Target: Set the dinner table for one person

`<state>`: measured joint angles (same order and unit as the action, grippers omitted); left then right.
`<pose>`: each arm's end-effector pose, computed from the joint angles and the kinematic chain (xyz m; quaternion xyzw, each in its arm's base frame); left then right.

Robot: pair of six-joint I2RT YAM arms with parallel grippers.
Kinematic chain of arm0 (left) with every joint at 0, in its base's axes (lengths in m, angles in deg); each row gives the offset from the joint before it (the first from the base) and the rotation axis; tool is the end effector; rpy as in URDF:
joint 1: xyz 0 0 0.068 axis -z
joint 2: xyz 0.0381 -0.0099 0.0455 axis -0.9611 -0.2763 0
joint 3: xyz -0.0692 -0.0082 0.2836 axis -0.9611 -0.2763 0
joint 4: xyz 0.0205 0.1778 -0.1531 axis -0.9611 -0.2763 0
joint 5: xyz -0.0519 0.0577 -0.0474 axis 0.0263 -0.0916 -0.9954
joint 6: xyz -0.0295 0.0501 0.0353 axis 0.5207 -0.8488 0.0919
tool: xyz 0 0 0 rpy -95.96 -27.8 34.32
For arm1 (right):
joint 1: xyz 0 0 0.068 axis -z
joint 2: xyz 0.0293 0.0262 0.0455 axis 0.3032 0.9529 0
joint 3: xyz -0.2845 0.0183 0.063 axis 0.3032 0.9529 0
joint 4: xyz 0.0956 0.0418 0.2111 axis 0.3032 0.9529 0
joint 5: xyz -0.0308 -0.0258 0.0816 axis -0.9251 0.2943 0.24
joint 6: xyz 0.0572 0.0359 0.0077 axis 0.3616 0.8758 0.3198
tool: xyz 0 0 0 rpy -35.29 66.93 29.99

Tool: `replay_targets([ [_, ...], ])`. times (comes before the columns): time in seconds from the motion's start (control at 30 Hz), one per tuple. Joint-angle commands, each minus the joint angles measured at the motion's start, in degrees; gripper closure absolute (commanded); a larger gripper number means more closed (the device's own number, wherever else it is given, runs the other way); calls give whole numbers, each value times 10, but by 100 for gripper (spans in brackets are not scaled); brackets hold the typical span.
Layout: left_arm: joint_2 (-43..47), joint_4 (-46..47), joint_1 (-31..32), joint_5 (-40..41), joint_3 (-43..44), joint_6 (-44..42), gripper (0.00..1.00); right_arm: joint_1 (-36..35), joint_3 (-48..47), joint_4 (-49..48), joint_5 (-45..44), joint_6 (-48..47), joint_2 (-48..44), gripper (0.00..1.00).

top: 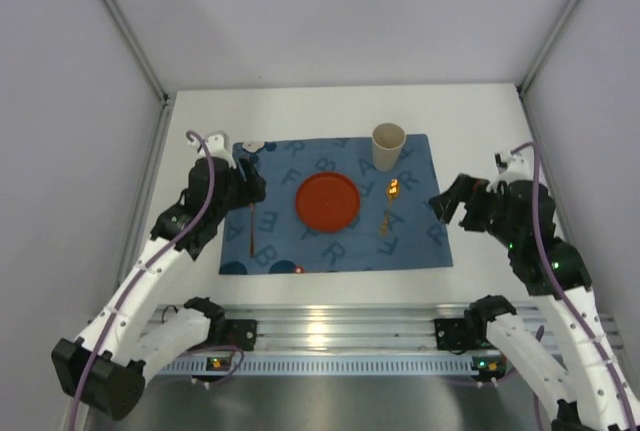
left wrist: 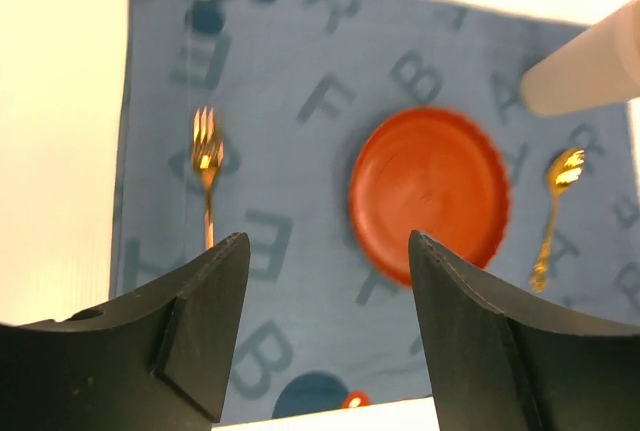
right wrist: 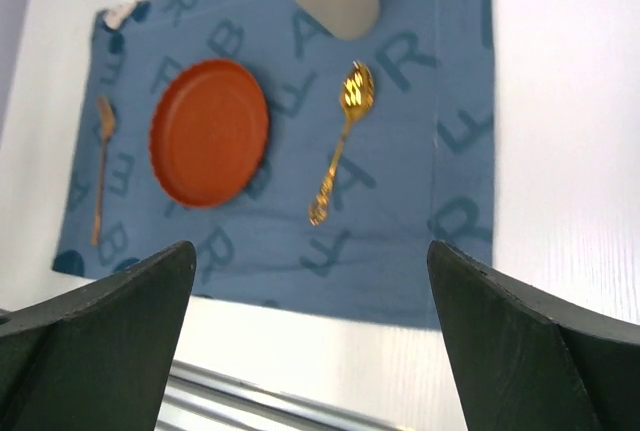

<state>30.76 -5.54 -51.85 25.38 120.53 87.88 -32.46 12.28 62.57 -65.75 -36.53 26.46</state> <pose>0.1850 -0.0649 0.3449 -0.0827 0.8545 -0.1440 0.4921 0.1050 0.0327 0.3541 0.0514 0.8423 0.2169 0.4908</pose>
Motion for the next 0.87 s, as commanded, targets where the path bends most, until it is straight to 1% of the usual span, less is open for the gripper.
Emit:
replay_targets([
  [0.0,52,27,3,23,-121,44,31,6,82,-30,-37,20,-106,0],
  [0.03,107,26,5,51,-137,51,31,5,102,-13,-36,23,-123,0],
  [0.07,140,42,5,64,-152,54,30,5,107,1,-39,31,-141,0],
  [0.1,206,52,5,66,-185,45,30,6,117,10,-47,35,-148,0],
  [0.17,264,68,5,110,-211,27,29,6,131,21,-46,42,-163,0],
  [0.2,302,71,5,131,-224,1,28,6,143,18,-44,44,-165,0],
  [0.23,313,70,5,146,-226,-17,28,6,147,14,-39,47,-167,0],
  [0.3,314,52,5,179,-216,-60,27,6,147,-4,-24,53,-156,0],
  [0.37,301,34,5,180,-197,-86,28,6,146,-7,-18,55,-143,0],
  [0.47,286,23,5,197,-193,-87,30,5,136,-12,-5,57,-119,0],
  [0.6,302,30,5,219,-203,-86,29,6,123,-8,2,48,-103,0],
  [0.7,305,26,5,219,-205,-94,30,6,122,-17,22,33,-106,0],
  [0.83,310,40,5,220,-206,-116,29,6,103,2,1,26,-99,0],
])
